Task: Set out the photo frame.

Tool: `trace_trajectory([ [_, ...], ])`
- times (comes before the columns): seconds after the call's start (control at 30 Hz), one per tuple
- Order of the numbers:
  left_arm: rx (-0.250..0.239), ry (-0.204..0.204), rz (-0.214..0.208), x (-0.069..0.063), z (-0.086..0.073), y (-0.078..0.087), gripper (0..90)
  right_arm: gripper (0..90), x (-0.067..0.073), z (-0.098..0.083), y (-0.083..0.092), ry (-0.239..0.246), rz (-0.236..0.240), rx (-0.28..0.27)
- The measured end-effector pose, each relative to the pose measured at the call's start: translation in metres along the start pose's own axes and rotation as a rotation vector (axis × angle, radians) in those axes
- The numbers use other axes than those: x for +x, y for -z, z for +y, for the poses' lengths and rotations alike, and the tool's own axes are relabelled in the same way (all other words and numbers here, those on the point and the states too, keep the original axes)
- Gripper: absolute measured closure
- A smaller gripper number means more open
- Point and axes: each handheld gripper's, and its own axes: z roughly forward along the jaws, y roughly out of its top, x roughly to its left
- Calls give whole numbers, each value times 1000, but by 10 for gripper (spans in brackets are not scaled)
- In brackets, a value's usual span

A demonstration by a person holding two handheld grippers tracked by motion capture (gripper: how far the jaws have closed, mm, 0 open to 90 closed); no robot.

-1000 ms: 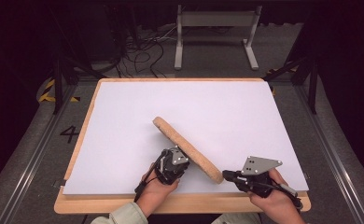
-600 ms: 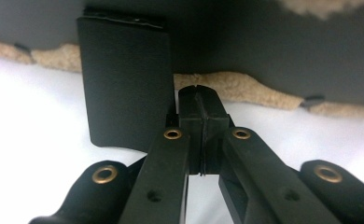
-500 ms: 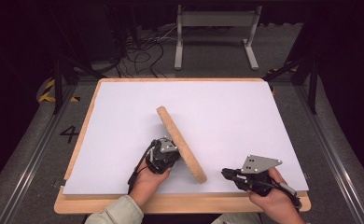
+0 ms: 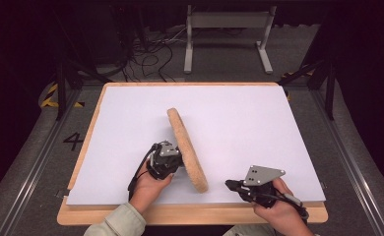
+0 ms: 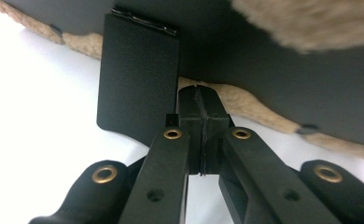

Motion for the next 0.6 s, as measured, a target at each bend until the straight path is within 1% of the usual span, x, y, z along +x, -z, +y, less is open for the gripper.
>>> trace_trajectory([
  [0.1, -13, 5, -13, -1, -4, 12, 900, 900, 3, 2, -13, 16, 7, 14],
  [0.13, -17, 0, -15, -1, -7, 17, 900, 900, 4, 3, -17, 22, 9, 20],
  [0.17, -19, 8, -21, -2, -8, 20, 900, 900, 5, 4, -23, 29, 13, 24],
  [0.27, -26, 6, -23, -2, -13, 30, 900, 900, 8, 6, -34, 43, 25, 33],
  [0.3, -30, 3, -18, -2, -14, 32, 900, 900, 10, 8, -39, 50, 33, 34],
  [0.4, -33, 29, -17, 1, -19, 40, 900, 900, 16, 11, -47, 72, 59, 36],
  [0.47, -40, 46, -16, 3, -21, 44, 900, 900, 19, 14, -51, 87, 54, 43],
  [0.6, -55, 71, -11, 7, -28, 55, 898, 900, 25, 18, -56, 95, 86, 39],
])
